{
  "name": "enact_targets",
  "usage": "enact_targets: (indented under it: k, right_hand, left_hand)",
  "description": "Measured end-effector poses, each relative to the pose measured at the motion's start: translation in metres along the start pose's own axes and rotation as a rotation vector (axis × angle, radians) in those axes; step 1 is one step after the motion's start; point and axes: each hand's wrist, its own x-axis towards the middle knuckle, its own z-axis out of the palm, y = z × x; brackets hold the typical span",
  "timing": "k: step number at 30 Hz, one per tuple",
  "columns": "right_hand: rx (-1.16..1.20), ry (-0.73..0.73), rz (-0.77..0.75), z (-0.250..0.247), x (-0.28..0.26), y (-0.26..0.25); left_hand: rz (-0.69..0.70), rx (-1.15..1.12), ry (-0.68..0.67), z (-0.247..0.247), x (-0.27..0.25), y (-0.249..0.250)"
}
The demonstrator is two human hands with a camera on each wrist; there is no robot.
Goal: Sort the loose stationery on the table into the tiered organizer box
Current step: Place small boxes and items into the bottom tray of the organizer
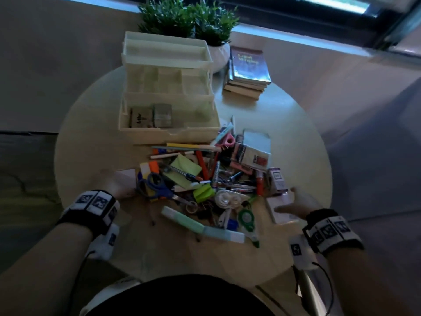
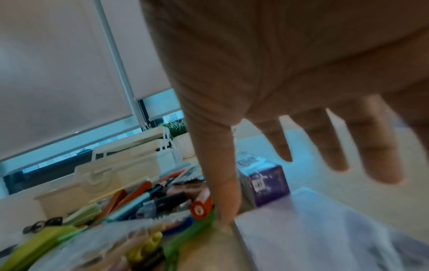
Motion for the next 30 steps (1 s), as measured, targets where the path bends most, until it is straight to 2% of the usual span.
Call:
enact_targets:
  k: [1,2,3,4,5,7,9,10,14,17,20,22,24,26,30]
  right_hand:
    - [-0.007,0.017,0.024,0.004,0.003,0.006]
    - [-0.017,0.019,0.035,0.008,0.004,0.008]
    - [-0.020,0.014,0.021,0.013,0.006,0.009]
    - [-0.037,0.010,0.004,0.020,0.010,0.010]
    - [-0.058,0.008,-0.014,0.026,0.016,0.011]
    - [-0.077,0.016,-0.037,0.038,0.027,0.007]
    - [-0.074,0.029,-0.066,0.039,0.027,0.000]
    - [-0.104,0.023,-0.075,0.037,0.022,-0.004]
    - [-0.200,-0.068,-0.151,0.033,0.024,-0.003]
    - [-0.163,-0.160,-0.248,0.025,0.028,-0.007]
    - [-0.136,-0.204,-0.377,0.000,0.016,-0.025]
    - [-0.020,-0.158,-0.467,-0.019,0.011,-0.043]
    - [0.077,-0.044,-0.588,-0.040,0.005,-0.069]
    - [0.297,0.006,-0.661,-0.055,0.002,-0.098]
    - [0.537,0.072,-0.704,-0.062,0.007,-0.159]
  left_hand:
    - [0.036,-0.048,-0.041,-0.013,-0.023,0.010]
    - [0.102,0.033,-0.063,-0.024,-0.045,0.006]
    - [0.076,0.026,-0.031,-0.036,-0.070,0.009]
    - [-0.102,-0.136,0.008,-0.040,-0.093,0.033]
    - [-0.159,-0.197,0.006,-0.039,-0.099,0.036]
    - [-0.122,-0.211,-0.006,-0.038,-0.093,0.026]
    - [-0.206,-0.267,-0.070,-0.042,-0.098,0.025]
    - [-0.190,-0.267,-0.034,-0.044,-0.097,0.022]
    - [0.133,-0.226,0.013,-0.051,-0.097,-0.002]
    - [0.205,-0.211,0.054,-0.065,-0.108,-0.015]
    - [0.272,-0.370,0.101,-0.079,-0.111,-0.020]
    - [0.361,-0.477,0.112,-0.088,-0.113,-0.019]
    - [0.403,-0.612,0.077,-0.099,-0.114,-0.012]
    - [0.427,-0.718,0.029,-0.109,-0.116,-0.001]
    - [0.486,-0.833,-0.053,-0.122,-0.117,0.026]
